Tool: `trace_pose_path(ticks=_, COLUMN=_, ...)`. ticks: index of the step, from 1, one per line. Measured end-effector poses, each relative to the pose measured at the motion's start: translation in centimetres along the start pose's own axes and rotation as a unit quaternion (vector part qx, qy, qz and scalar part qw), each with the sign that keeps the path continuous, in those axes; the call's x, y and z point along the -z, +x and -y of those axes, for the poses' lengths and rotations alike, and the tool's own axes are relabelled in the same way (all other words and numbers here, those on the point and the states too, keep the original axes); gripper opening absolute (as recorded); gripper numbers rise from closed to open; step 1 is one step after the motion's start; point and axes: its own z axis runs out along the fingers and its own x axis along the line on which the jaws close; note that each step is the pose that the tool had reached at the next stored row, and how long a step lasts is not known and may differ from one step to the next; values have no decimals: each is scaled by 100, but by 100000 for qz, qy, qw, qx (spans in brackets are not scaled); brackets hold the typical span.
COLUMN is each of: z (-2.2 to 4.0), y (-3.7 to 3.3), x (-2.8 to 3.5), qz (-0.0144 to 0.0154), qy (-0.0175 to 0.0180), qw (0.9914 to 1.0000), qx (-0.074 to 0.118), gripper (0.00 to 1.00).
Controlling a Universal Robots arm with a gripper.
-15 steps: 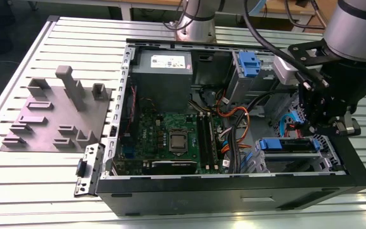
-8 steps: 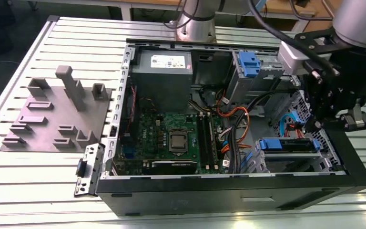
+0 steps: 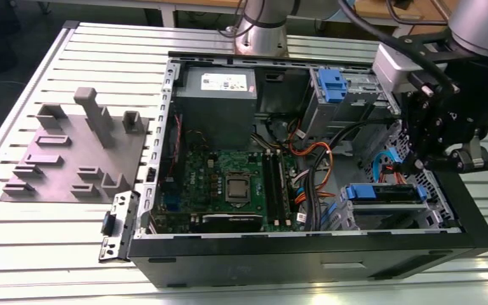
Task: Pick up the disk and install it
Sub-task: 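Insert the second disk wire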
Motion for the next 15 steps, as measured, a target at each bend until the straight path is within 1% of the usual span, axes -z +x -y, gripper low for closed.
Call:
trace_pose_path(ticks=3, z=5, y=2, x=40, qz=21, qy=-381, qw=99999, qx=19, gripper=11)
trace_pose_path(ticks=5, z=7, y=-1, x=48, qz=47, qy=-622, qw=99998, qx=38, gripper=11)
trace_pose_path(ticks=8, z=8, y=-23, x=51, qz=62, qy=-1368, qw=99991, qx=94, gripper=11)
trace_pose_path(ticks=10, z=9, y=-57, x=54, qz=73, qy=-1822, qw=99983, qx=124, gripper=11)
trace_pose_path(ticks=12, z=9, y=-86, x=53, qz=87, qy=-2014, qw=99980, qx=135, gripper=11)
trace_pose_path(ticks=15, z=10, y=-88, x=52, qz=35, qy=-2027, qw=99979, qx=145, gripper=11)
